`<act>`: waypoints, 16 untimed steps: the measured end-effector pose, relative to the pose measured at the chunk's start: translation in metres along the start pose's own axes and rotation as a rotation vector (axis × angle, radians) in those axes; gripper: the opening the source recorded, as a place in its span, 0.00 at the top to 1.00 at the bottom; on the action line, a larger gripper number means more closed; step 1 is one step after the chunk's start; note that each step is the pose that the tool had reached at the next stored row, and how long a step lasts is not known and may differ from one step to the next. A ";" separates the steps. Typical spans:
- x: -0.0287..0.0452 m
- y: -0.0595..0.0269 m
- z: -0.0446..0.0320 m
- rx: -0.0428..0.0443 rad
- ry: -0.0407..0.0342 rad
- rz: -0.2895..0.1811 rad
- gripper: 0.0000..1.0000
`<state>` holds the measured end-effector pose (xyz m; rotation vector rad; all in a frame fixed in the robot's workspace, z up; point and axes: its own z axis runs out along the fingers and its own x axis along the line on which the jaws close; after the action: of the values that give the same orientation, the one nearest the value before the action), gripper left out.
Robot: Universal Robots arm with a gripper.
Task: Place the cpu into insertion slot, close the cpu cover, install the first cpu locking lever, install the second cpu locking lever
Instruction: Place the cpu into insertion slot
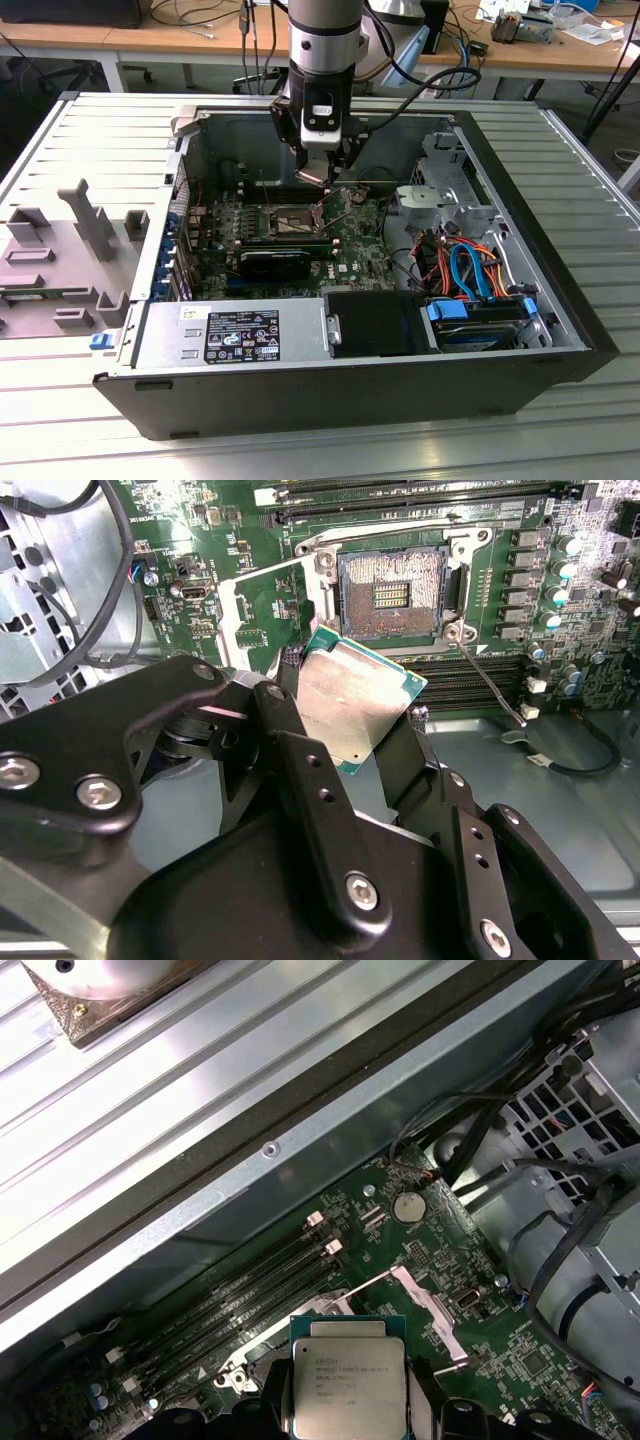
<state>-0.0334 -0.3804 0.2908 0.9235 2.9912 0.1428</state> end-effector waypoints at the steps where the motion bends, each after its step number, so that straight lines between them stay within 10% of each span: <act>1: 0.0000 0.0000 0.0000 0.0000 -0.0001 0.001 0.45; 16: 0.0000 0.0000 0.0002 -0.0002 -0.0010 0.011 0.45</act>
<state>-0.0334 -0.3804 0.2906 0.9392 2.9857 0.1427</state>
